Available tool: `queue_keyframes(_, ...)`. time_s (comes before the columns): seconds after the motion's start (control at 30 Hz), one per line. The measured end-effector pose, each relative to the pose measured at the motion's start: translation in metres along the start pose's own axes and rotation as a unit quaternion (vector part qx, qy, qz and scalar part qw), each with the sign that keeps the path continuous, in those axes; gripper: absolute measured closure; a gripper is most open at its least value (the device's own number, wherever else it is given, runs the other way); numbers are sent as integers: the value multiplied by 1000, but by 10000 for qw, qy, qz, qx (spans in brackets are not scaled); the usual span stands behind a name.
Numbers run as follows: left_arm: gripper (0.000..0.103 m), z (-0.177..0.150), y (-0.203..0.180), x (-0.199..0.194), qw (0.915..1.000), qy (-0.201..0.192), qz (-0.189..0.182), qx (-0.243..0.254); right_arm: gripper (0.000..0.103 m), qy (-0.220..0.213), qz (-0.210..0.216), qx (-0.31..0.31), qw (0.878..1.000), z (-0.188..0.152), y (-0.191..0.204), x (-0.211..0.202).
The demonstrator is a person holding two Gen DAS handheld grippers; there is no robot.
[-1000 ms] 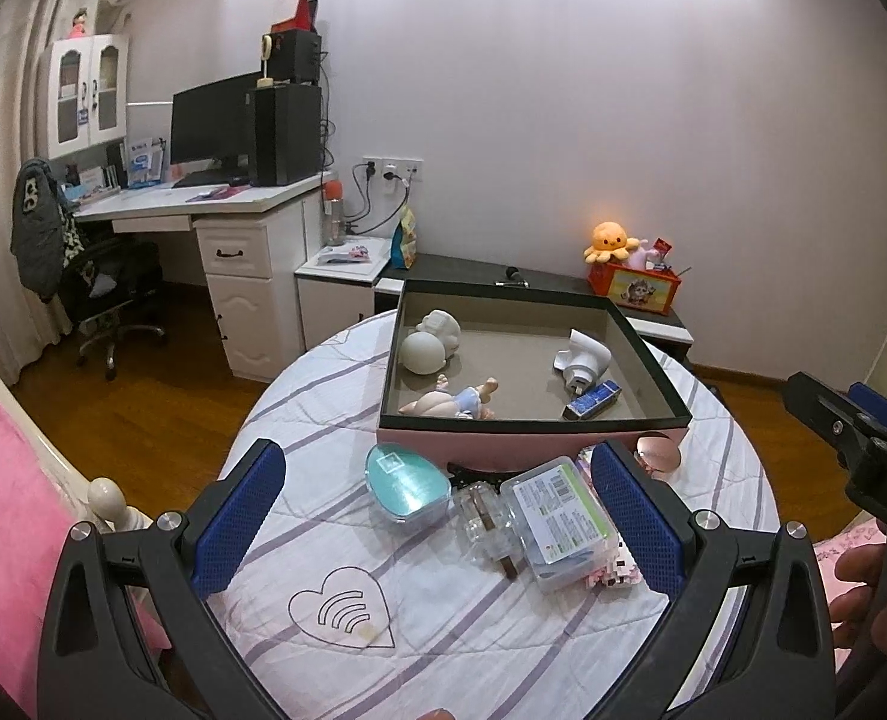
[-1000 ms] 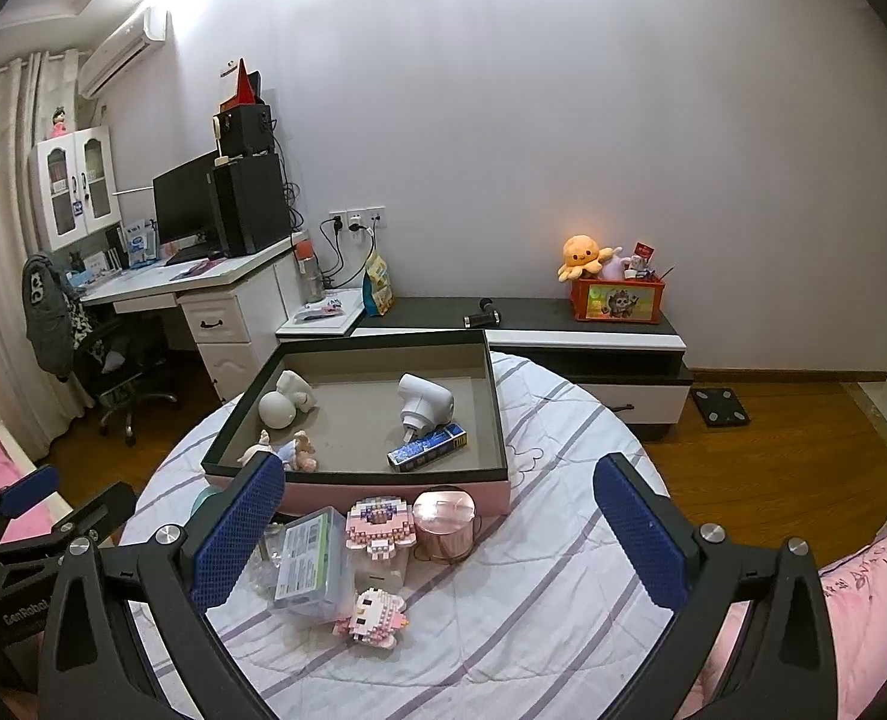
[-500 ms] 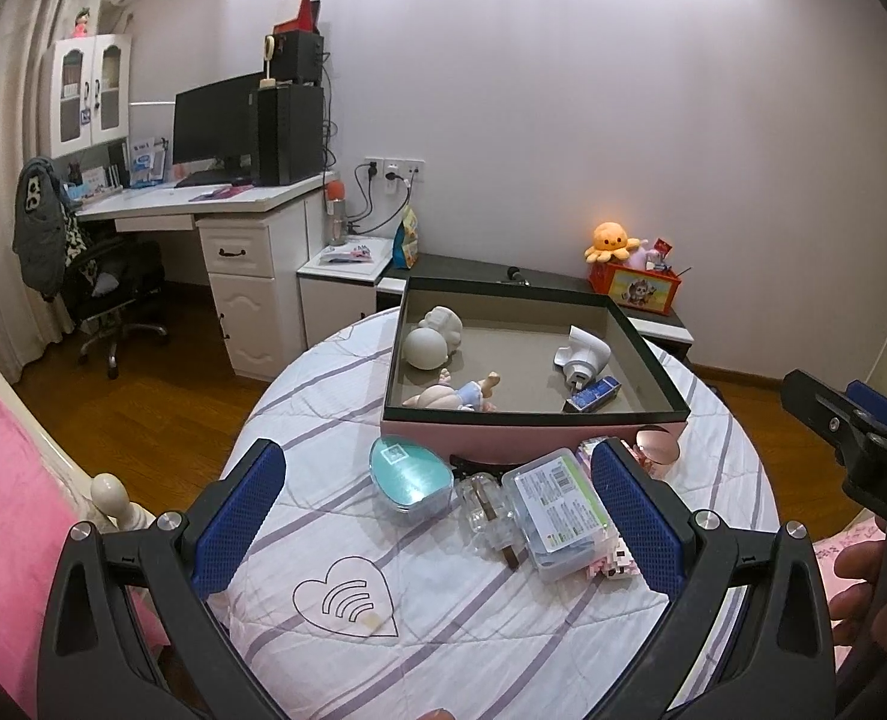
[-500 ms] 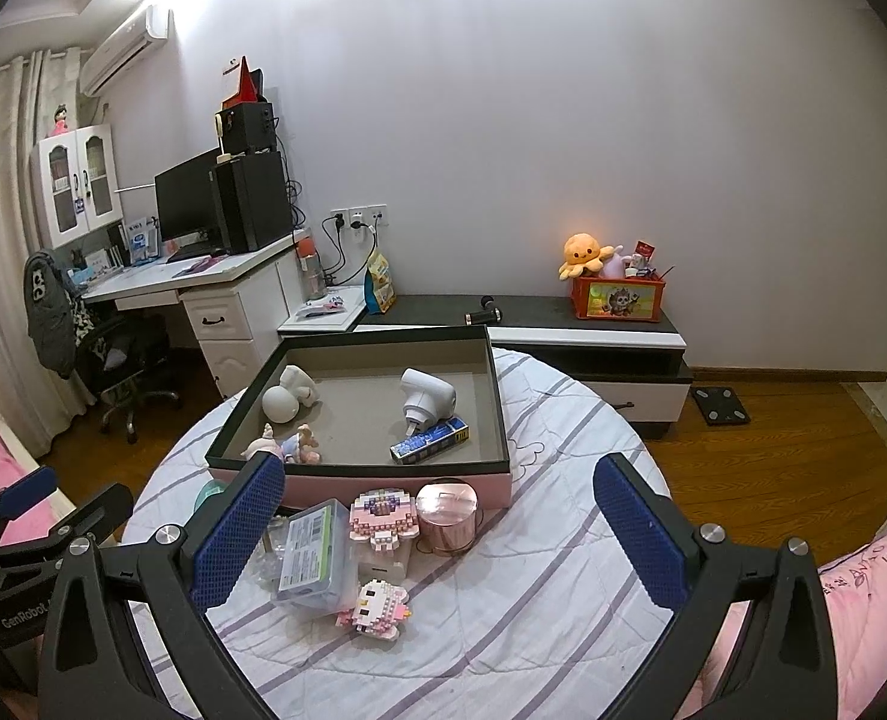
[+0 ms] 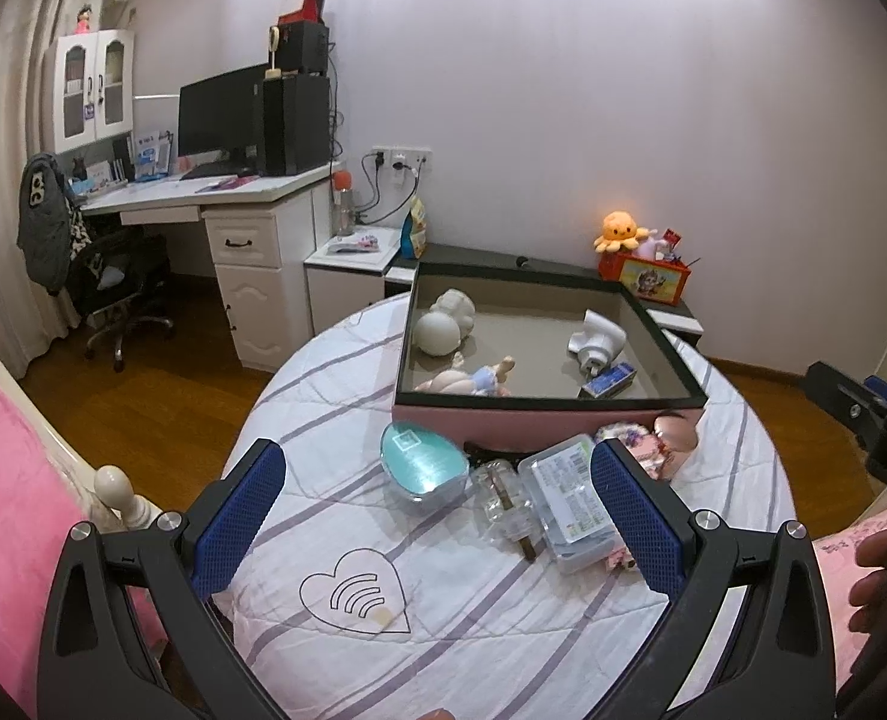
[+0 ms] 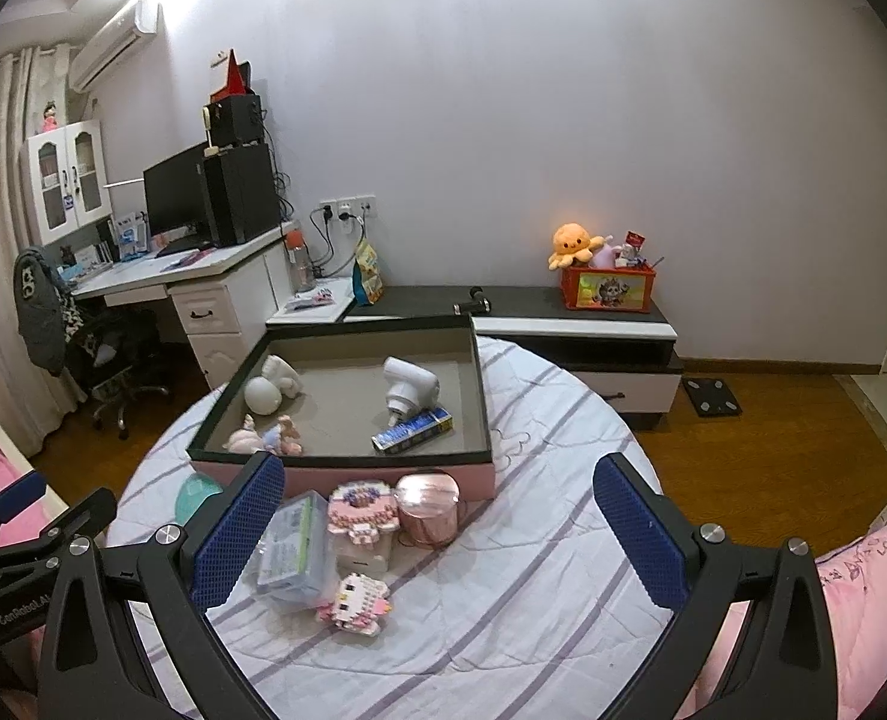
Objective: Organize rigid objects
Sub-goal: 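Withdraw both tools from the tray back over the bed, then grasp the teal-lidded container with the left gripper while the right grasps the rose-gold tin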
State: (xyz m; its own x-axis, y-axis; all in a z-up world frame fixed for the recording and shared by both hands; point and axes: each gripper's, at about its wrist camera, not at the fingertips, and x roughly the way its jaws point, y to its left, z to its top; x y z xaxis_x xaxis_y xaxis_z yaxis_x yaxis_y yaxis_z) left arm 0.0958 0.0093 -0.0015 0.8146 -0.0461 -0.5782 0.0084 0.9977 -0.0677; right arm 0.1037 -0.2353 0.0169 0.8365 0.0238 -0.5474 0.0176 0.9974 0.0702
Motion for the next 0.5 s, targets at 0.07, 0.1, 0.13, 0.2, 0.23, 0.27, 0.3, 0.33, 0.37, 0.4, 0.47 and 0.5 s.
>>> queue_keyframes(0.07,0,-4,3,8,9999,119,39,-6,0,118,-52,15,9999,-5,-5,7)
queue_keyframes(0.1,0,-6,2,14,9998,173,52,-11,0,179,-72,20,9998,-8,-7,10)
queue_keyframes(0.13,0,-7,3,18,9997,236,61,-23,0,246,-85,23,9997,-11,-8,14)
queue_keyframes(0.2,0,-11,3,27,9994,333,89,-33,0,405,-97,16,9991,-17,-11,22)
queue_keyframes(0.23,0,-12,4,31,9993,362,106,-35,0,481,-100,7,9988,-21,-12,25)
queue_keyframes(0.27,0,-13,3,35,9991,395,121,-35,0,565,-100,-7,9984,-25,-13,30)
queue_keyframes(0.3,0,-15,3,39,9990,429,138,-35,0,639,-99,-21,9979,-28,-12,33)
queue_keyframes(0.33,0,-17,4,44,9987,474,168,-31,0,750,-83,-40,9971,-33,-12,39)
queue_keyframes(0.37,0,-18,4,47,9985,508,184,-25,0,826,-60,-60,9965,-35,-11,43)
queue_keyframes(0.4,0,-20,5,52,9982,564,203,-16,0,897,-36,-87,9959,-39,-10,47)
queue_keyframes(0.47,0,-23,4,60,9977,640,224,-5,0,1046,15,-166,9944,-46,-7,55)
queue_keyframes(0.5,0,-25,4,64,9974,680,237,-3,0,1112,46,-199,9936,-48,-5,58)
